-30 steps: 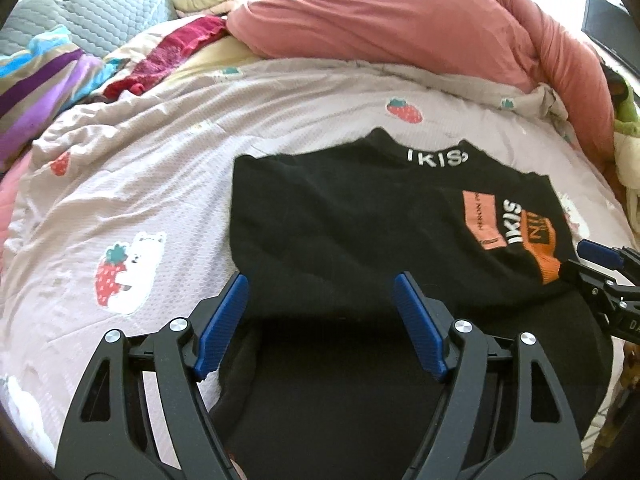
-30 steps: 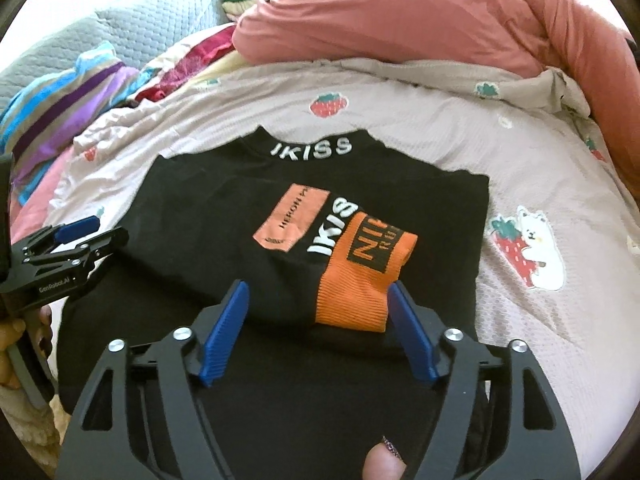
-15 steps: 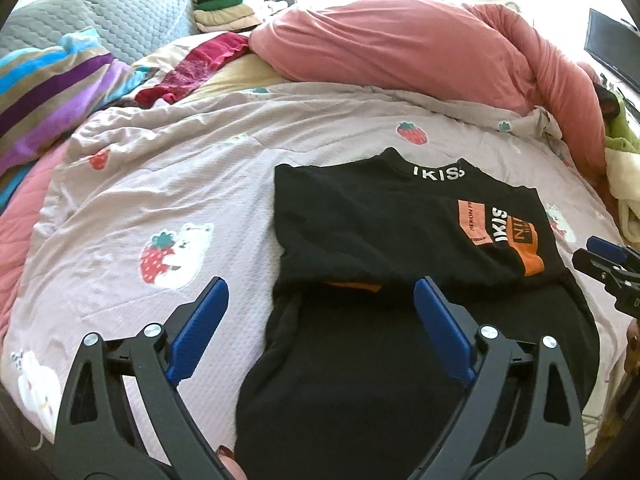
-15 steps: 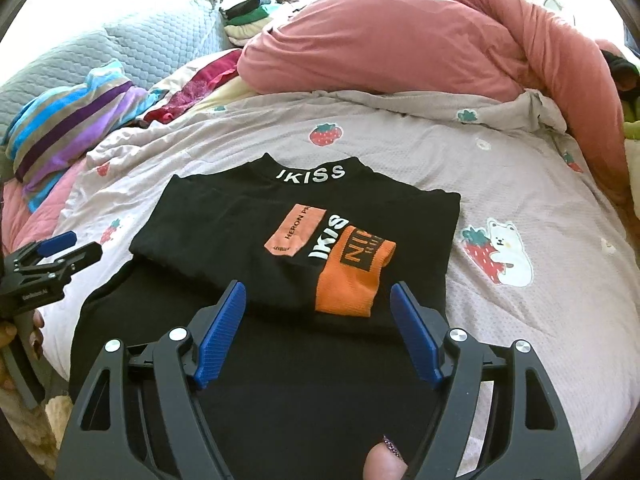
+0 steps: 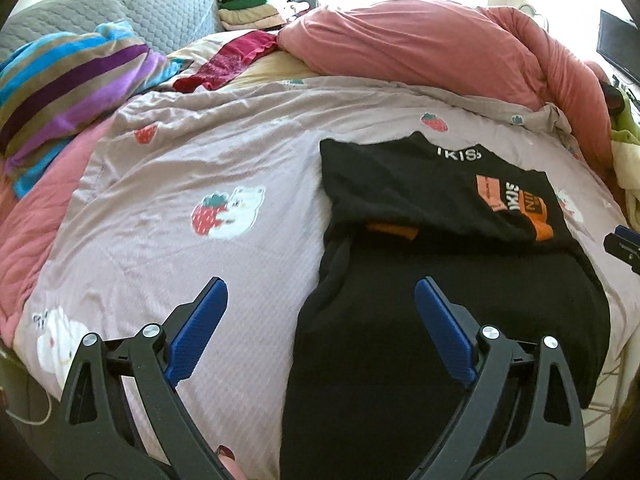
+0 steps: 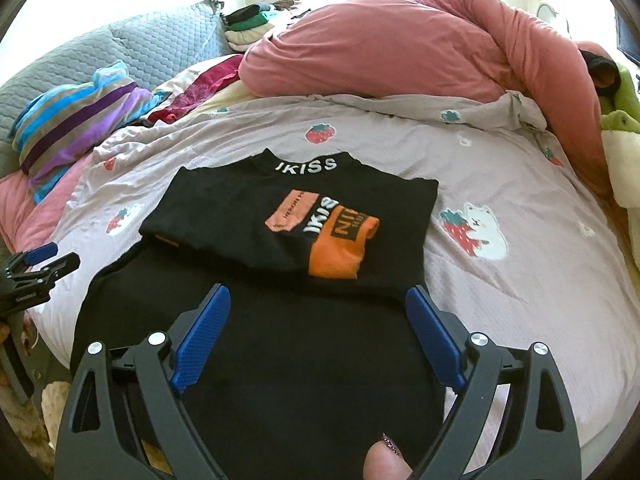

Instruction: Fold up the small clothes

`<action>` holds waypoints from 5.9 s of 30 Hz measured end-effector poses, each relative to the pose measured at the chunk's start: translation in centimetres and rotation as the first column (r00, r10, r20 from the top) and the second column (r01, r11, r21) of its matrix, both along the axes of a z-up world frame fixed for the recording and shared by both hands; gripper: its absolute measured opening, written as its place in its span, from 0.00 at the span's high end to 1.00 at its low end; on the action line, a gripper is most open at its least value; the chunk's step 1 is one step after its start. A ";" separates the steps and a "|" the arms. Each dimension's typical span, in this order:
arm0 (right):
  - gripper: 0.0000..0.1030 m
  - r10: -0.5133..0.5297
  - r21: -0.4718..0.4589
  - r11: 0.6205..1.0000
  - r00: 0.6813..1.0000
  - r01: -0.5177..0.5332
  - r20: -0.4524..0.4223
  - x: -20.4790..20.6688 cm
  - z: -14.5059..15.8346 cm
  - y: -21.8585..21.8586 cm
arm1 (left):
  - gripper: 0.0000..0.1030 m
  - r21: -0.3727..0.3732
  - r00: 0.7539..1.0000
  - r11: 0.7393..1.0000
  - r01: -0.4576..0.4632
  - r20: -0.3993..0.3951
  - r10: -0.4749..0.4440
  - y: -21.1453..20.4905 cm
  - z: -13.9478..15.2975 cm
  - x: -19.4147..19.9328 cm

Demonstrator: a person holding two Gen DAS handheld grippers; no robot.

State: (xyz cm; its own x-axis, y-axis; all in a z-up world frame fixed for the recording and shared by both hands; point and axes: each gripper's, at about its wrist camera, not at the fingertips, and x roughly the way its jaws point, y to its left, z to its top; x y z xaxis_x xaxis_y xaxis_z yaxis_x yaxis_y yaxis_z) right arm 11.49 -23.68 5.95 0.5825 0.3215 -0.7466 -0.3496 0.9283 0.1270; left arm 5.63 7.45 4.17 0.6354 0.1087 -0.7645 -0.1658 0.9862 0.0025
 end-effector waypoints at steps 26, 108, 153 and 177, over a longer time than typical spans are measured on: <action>0.13 -0.033 -0.041 0.999 0.994 0.029 -0.106 -6.5 -4.9 -5.0 | 0.33 -0.149 0.996 0.988 -0.030 -0.090 0.016 1.4 -4.3 -7.8; 0.92 0.006 0.293 0.956 1.000 -0.004 -0.008 -6.5 3.9 -12.7 | 0.98 -0.427 0.985 0.904 0.004 0.159 0.071 4.6 3.7 -8.1; 0.57 -0.092 0.179 0.976 0.975 0.128 -0.201 1.3 -3.9 -11.1 | 0.63 -0.533 0.991 0.842 0.082 -0.049 -0.128 2.1 -5.2 -8.5; 0.52 -0.103 0.242 0.959 0.979 0.144 -0.175 3.9 -3.0 -13.0 | 0.97 -0.626 0.982 0.779 0.021 -0.132 -0.133 -2.5 -8.2 -8.3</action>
State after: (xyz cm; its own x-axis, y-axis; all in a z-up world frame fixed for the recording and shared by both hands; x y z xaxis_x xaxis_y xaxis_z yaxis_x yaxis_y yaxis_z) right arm 15.37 -36.65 2.94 0.5098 0.4446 -0.7365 -0.1904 0.8932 0.4074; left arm -2.64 4.97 -4.06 0.4840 -0.4677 -0.7396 -0.1418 0.7920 -0.5938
